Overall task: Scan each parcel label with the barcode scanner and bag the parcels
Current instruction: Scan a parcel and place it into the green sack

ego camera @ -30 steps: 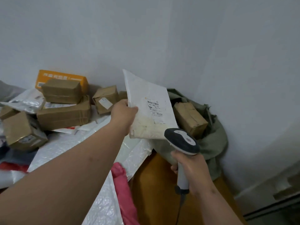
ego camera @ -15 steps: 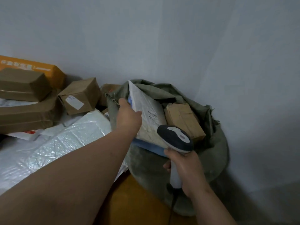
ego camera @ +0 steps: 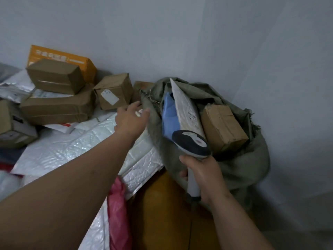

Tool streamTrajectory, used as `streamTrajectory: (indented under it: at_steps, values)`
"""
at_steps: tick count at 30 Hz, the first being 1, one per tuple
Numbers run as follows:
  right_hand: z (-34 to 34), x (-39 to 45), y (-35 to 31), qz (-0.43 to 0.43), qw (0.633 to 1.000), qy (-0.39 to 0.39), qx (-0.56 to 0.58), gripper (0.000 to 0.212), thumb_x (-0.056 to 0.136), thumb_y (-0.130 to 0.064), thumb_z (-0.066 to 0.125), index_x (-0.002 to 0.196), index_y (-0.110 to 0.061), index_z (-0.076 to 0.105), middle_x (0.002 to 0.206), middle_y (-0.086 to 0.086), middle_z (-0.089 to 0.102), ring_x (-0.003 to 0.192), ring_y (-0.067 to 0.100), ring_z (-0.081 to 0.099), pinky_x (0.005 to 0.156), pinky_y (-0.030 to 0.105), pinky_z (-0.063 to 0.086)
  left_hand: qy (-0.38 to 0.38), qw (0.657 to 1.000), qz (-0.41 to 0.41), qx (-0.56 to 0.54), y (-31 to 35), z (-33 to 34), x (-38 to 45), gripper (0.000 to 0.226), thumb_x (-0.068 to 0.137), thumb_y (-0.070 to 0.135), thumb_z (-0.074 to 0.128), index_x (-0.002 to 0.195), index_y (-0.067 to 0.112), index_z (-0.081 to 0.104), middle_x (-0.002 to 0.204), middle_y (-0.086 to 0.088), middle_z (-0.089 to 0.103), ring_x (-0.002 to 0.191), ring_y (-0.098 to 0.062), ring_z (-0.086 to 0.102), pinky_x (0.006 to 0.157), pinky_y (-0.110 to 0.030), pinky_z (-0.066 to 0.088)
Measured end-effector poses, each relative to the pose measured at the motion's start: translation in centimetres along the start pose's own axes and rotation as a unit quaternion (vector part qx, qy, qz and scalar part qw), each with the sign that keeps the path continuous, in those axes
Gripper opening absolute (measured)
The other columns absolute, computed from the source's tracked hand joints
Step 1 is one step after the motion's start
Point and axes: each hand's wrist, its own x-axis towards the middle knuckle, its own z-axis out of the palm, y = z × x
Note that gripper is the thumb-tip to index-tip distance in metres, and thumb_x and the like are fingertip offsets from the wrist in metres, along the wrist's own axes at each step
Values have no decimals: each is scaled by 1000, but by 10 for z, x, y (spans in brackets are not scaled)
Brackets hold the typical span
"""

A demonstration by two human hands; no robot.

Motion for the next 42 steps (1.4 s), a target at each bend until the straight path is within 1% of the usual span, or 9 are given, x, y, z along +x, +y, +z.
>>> streamTrajectory:
  at_steps: [12,18,20,25,30,32,35,39,42]
  values:
    - [131,-112,64,76,981,-115,-134,18,78,-11,69,61,-13,65,55,4,60,55,19,54,58,28,43,40,975,-213,-46,-235,-154,-124,69,81,40,76,141,18,49,139,-19,47,122,-40,52,100,-55,48]
    - [157,-131,106,114,975,-73,-175,11,81,-17,72,90,-18,68,84,10,75,79,24,70,74,35,57,-25,957,-288,-17,-302,-155,-187,79,79,37,80,145,16,42,143,-18,46,122,-36,52,95,-45,49]
    - [160,-133,112,118,972,-73,-190,13,81,-17,72,89,-23,63,91,12,74,86,26,69,80,38,57,-57,950,-305,-20,-309,-149,-197,74,81,38,77,144,18,43,141,-16,45,119,-35,52,94,-45,50]
    - [165,-129,111,117,974,-110,-163,17,80,-19,76,93,-23,67,84,-3,68,82,16,63,62,27,45,-85,953,-280,-78,-301,-142,-203,67,89,36,71,147,20,40,146,-11,43,116,-26,49,89,-38,45]
    - [168,-134,101,104,980,-156,-70,34,80,-18,80,111,-26,69,105,0,73,104,22,63,89,41,52,-113,975,-187,-46,-256,-143,-203,64,91,48,64,146,20,45,150,-9,44,130,-27,48,97,-38,46]
    - [169,-135,92,94,976,-197,-3,31,77,-20,82,107,-22,75,107,9,75,106,31,67,97,52,53,-158,965,-183,-102,-233,-145,-205,75,84,65,61,145,23,47,150,-4,46,132,-23,47,102,-38,43]
    - [174,-133,76,79,955,-272,84,37,68,-26,83,103,-15,78,105,17,75,97,32,72,87,47,59,-212,941,-190,-185,-201,-150,-206,98,66,80,56,147,27,44,146,4,49,132,-19,48,107,-40,43]
    - [183,-134,58,94,945,-289,120,25,63,-21,80,85,-10,78,91,19,67,82,26,67,72,35,59,-219,924,-198,-244,-186,-155,-208,88,77,60,66,151,23,36,141,0,54,127,-18,53,108,-42,45]
    - [182,-135,55,129,939,-282,146,26,74,-13,74,98,-2,72,95,23,69,90,35,68,83,47,57,-227,906,-208,-291,-189,-155,-212,88,78,19,81,151,14,33,136,-8,57,119,-23,61,104,-41,49]
